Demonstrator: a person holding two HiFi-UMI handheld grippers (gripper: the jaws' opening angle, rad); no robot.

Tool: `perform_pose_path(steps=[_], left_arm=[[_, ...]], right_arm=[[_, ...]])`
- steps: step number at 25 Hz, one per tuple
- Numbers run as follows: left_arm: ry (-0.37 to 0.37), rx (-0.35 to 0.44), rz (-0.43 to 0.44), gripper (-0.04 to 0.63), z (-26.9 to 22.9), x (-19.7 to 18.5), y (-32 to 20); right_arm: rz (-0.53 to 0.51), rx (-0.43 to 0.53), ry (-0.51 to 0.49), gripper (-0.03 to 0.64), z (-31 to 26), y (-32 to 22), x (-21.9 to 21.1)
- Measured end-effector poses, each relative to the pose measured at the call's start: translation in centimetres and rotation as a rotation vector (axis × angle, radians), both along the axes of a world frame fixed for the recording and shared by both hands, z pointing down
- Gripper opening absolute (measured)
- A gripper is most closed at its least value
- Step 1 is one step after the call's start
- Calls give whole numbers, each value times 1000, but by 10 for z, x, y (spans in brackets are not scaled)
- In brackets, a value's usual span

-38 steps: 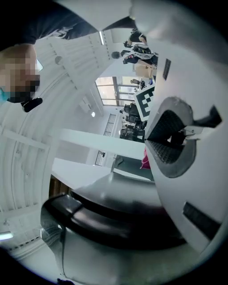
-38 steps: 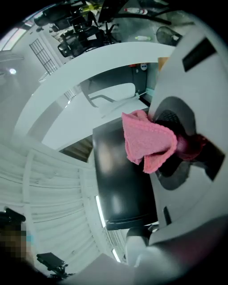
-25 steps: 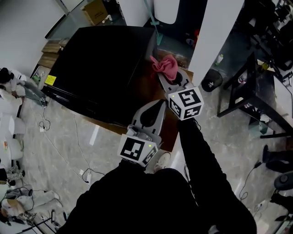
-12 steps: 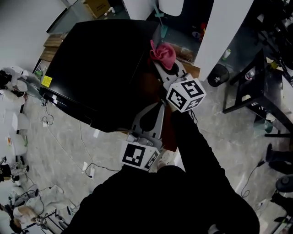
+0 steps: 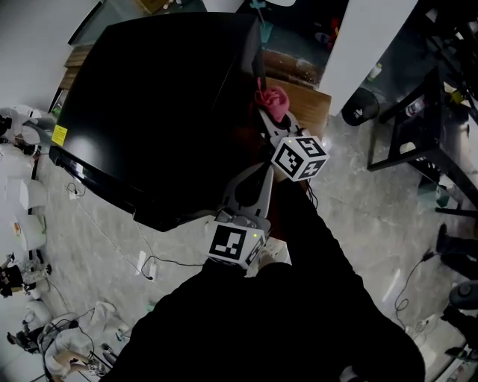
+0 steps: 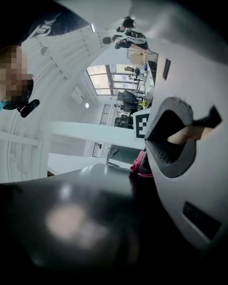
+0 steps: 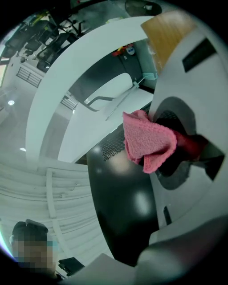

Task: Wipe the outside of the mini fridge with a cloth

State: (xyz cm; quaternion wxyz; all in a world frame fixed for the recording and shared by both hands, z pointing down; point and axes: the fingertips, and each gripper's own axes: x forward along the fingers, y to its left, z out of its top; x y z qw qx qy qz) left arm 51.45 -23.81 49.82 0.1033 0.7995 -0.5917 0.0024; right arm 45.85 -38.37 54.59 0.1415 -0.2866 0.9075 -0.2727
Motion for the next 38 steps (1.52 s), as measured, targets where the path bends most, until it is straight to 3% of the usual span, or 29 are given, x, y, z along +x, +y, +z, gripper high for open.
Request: perform_pose_path(steps=[14, 21, 23, 27, 30, 34, 38], left_arm=[[-36, -165, 21, 6, 86, -2, -3], [-36, -204, 13, 6, 97, -2, 9], [-28, -201, 16, 6, 93, 0, 13], [31, -176, 12, 6, 76, 2, 22], [63, -126, 35, 6, 43, 3, 30], [29, -47, 97, 6, -11, 1, 52], [55, -13, 154, 6, -61, -5, 85]], right_arm=[[72, -384, -10, 95, 158, -7, -2], [66, -521, 106, 95, 205, 5, -2], [60, -492, 155, 95, 200, 6, 5], [66, -336, 169, 95, 148, 11, 33], [40, -170, 196, 95, 84, 27, 52], [4, 58, 253, 95, -10, 68, 67], [-59, 206, 318, 97, -87, 123, 69]])
